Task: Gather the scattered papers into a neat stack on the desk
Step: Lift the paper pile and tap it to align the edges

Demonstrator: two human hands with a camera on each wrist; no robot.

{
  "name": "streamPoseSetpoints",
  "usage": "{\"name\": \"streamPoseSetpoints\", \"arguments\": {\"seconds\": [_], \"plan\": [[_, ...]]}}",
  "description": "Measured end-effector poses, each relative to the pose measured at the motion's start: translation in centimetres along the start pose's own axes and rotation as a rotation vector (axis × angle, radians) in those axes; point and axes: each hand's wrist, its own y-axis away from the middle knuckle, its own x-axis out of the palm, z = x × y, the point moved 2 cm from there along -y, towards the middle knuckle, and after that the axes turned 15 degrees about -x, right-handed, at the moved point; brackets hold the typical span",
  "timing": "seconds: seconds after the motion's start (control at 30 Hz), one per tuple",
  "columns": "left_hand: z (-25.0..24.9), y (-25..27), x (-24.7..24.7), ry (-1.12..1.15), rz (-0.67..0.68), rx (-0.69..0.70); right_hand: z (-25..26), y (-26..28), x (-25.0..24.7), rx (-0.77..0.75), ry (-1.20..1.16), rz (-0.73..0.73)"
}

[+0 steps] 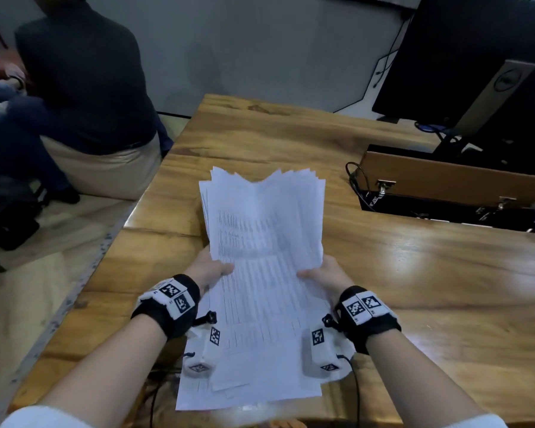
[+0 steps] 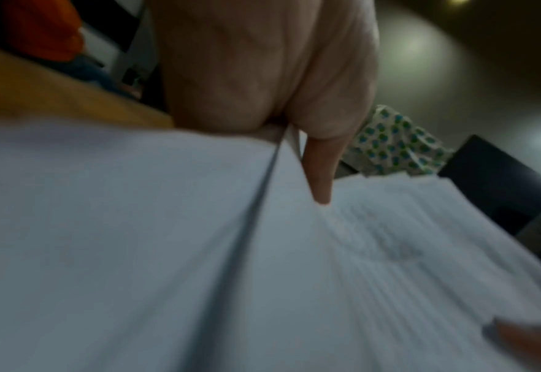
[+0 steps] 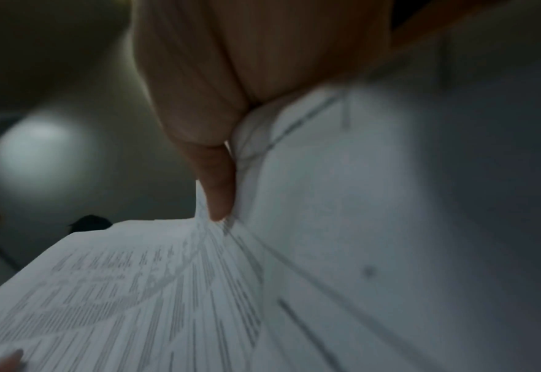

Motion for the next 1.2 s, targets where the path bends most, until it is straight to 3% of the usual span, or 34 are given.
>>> {"name": "streamPoseSetpoints", "arguments": {"seconds": [0.17,0.3,0.47,0.67,0.9,1.1,1.2], "plan": [[-6.0,3.2,0.5,0.261,-0.019,0.365,6.4,-0.2,-3.7,-0.292,-0.076,-0.254],[-11.2,5.8,0.9,0.245,-0.103,0.594,10.8,-0.4,-6.2,-0.561,-0.113,-0.360],[-12.6,5.9,1.3,0.254,-0.185,0.653,11.2,-1.1,-7.3,-0.621,-0.139,-0.426],[-13.4,6.7,0.5,0.324,-0.215,0.703,11.7,-1.4,-7.8,-0.623,-0.203,-0.402],[-15.7,8.2,-1.4,0.351,-0.091,0.835,13.7,-1.4,-10.2,-0.675,-0.318,-0.349],[-16.2,9.6,1.2,0.199,0.036,0.801,14.9,-1.4,-9.2,-0.736,-0.285,-0.231],[-16.2,9.7,1.9,0.255,0.020,0.830,14.7,-1.9,-9.4,-0.716,-0.310,-0.221]]}}
